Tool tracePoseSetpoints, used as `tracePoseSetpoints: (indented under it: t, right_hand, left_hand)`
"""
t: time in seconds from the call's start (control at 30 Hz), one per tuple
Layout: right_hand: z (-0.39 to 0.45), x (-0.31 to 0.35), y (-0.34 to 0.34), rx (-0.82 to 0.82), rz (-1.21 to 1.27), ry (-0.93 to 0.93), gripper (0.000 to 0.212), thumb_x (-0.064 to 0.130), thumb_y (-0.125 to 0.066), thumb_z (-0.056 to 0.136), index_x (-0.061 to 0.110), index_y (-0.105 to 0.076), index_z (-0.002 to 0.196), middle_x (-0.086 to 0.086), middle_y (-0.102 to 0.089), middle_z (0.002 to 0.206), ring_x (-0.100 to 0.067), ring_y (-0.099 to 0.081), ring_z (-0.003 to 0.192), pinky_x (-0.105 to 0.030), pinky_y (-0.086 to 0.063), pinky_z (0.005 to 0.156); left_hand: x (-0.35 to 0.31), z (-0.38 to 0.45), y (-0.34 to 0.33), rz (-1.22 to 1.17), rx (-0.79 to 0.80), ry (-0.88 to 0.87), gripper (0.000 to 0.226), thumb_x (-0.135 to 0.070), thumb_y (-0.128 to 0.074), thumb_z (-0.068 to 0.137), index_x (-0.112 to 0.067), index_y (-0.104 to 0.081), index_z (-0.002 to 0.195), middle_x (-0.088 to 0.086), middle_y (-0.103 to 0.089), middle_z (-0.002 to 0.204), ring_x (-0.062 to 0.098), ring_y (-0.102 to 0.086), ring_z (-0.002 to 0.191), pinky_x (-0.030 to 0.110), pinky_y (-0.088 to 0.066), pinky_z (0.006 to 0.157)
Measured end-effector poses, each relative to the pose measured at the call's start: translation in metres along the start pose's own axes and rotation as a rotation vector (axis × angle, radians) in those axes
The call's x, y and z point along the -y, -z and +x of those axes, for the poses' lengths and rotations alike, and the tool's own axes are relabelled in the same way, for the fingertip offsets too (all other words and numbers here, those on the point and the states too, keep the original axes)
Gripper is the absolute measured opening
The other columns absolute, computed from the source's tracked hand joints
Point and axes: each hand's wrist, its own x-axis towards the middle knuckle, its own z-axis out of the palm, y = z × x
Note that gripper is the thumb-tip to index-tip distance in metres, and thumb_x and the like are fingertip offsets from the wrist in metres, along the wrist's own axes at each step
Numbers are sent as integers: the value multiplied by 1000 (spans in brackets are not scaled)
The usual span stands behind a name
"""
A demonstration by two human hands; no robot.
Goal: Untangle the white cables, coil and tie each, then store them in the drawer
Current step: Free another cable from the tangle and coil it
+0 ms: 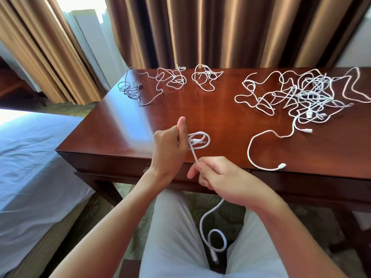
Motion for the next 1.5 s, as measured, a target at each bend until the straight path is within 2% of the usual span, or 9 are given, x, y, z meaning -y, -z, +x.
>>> tracePoseSetpoints:
  t: [0.2,0.5,0.57,0.73,0.87,0.97,1.13,1.27,1.5]
  right_hand:
    - [16,-15,15,180,244,-42,34,32,-56,101,8,-66,79,4,-40,57,-4,-31,48,-14,-27,47]
    - [33,-8,52,247,-15,-114,38,23,-56,103,11,-69,70,7,-47,58,-4,-36,53,-16,-33,53]
    - [33,-3,53,196,8,-138,32,17,-52,105,3,-65,79,2,-50,62,-4,-40,50,-14,-35,49]
    - [25,11,37,-40,84,-46,20,3,-51,103,-3,-69,98,-1,-64,66,-2,-47,45,-13,-39,47]
    - [19,9,-4,-398,157,145,19,1,-56,98,18,-53,88,2,-70,65,-8,-56,44,-24,-46,54]
    - [12,-1,-33,-508,307,264,30,0,-55,99,14,-39,77,-3,-72,74,-15,-60,45,-25,-47,54]
    - [6,-17,-45,-231,788,115,39,19,-61,97,18,-31,73,-6,-60,59,-10,-39,37,-17,-28,39]
    - [15,-33,-12,114,788,-84,24,27,-65,88,16,-44,86,4,-47,59,-3,-26,43,-15,-19,42]
    - [27,-24,38,197,439,-220,14,-1,-56,100,11,-55,92,-2,-55,66,-2,-40,47,-13,-28,44]
  left_hand:
    - [-7,0,1,-313,113,254,60,-24,-45,107,-13,-29,50,-6,-26,47,7,-23,46,23,-20,43]
    - [-4,-2,18,-21,653,-295,59,-26,-42,105,-6,-43,50,9,-38,41,24,-30,41,11,-29,48]
    - [3,-4,16,186,615,-377,61,-35,-32,105,-7,-48,53,12,-47,45,35,-44,42,31,-39,45]
    - [7,-14,6,409,486,-335,50,-35,-20,104,-15,-45,66,16,-56,53,44,-55,46,46,-45,39]
    - [3,-13,4,250,330,-123,31,-26,-39,106,-9,-55,85,7,-55,56,48,-59,62,44,-41,48]
    - [-3,-11,0,36,180,42,49,-35,-33,108,-11,-40,66,-1,-38,46,39,-51,51,44,-37,49]
    - [-5,-9,-10,-258,16,338,59,-30,-40,108,-17,-34,51,-3,-38,45,14,-33,45,33,-30,45]
    - [-12,-6,-2,-586,266,493,59,-31,-41,107,-13,-44,51,6,-43,42,16,-36,35,20,-28,36]
    - [-4,-1,18,-215,661,24,54,-33,-41,105,-14,-40,55,-10,-34,48,5,-28,45,17,-27,48]
